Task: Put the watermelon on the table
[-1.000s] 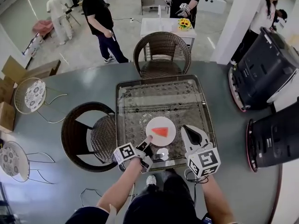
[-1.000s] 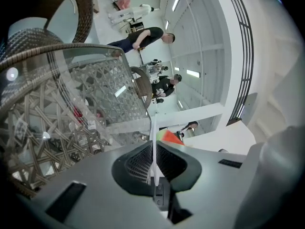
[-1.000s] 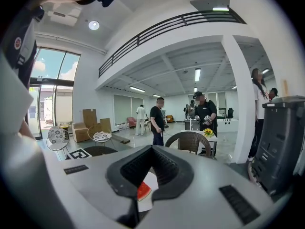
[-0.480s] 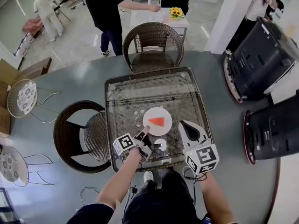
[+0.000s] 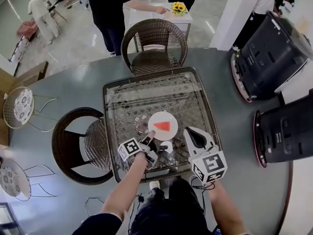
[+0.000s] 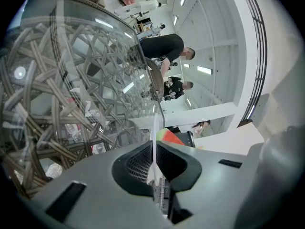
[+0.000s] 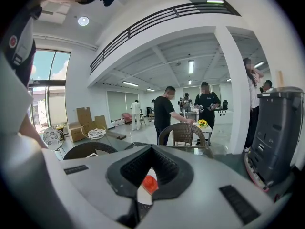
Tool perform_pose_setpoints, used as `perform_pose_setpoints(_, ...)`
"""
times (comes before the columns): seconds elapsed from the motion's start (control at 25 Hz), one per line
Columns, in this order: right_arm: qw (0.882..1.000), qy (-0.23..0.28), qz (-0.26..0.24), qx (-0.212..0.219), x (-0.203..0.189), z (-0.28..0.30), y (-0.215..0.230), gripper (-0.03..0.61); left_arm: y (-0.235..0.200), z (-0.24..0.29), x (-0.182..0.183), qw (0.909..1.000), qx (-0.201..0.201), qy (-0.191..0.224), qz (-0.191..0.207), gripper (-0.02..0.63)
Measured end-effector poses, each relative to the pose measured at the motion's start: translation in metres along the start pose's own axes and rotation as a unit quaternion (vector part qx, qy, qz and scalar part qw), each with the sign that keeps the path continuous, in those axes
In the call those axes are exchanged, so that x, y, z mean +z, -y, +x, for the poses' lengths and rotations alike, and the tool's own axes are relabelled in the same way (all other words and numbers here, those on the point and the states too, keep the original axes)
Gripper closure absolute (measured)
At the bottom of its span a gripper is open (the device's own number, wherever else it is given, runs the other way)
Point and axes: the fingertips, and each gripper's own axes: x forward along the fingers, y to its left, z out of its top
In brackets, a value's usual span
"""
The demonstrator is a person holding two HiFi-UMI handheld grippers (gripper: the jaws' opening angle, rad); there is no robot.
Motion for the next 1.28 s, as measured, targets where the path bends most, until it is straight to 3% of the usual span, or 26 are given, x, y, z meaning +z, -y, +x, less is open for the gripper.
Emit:
perform_pose_setpoints(0.8,1.0,-0.007,0.014,-0.008,-0.011,-0.001,0.015,0.577,-0.016,0.013,-0.007,0.999,0.041,-0.015,0.004,0.6)
perform_pose_setpoints(1.28,1.0,-0.005,0.018,-0.008,-0.013,-0.002,0.019,0.578,-0.026,0.016,-0.005,0.9936,0.099,-0.012,0.051,0.598)
